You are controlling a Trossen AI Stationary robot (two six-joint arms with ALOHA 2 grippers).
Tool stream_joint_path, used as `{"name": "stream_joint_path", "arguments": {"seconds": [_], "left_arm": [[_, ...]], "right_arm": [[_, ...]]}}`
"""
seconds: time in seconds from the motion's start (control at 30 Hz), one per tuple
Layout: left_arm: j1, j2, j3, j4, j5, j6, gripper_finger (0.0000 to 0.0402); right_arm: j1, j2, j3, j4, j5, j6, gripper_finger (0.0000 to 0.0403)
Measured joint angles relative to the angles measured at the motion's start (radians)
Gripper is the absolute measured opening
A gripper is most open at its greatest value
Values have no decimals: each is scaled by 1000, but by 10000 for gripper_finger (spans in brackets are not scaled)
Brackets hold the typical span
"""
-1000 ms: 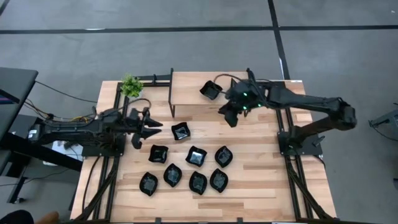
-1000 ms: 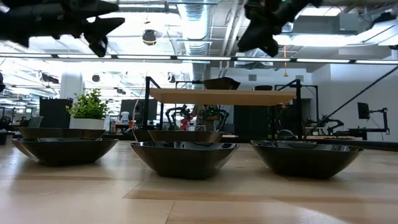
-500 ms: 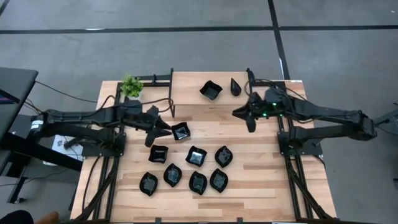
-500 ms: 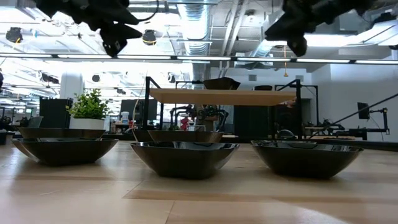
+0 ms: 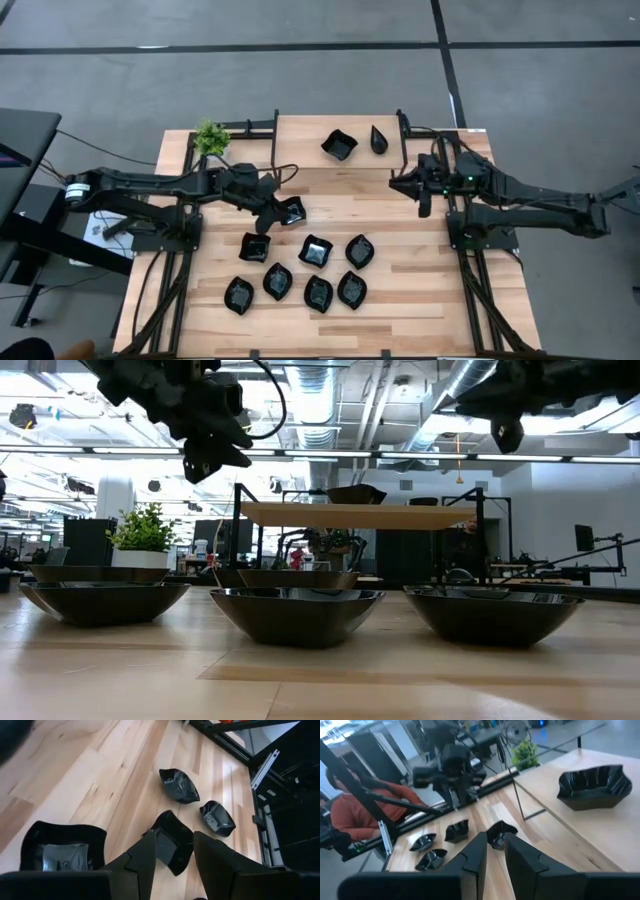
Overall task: Pick & Place Mini shaped plates
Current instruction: Stack the distorted square plate on top of the other distorted square plate on the shelf
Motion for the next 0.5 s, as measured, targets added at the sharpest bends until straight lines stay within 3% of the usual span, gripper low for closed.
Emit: {"name": "stream_joint_path", "arguments": {"seconds": [0.37, 0.5], "left_arm": [[5, -7, -1, 32, -37, -79, 132], [-21, -8, 25, -106, -89, -103, 132]], "right_arm": [[0, -21, -10, -10, 0, 1, 63], [0, -20, -10, -35, 0, 1, 63]]}}
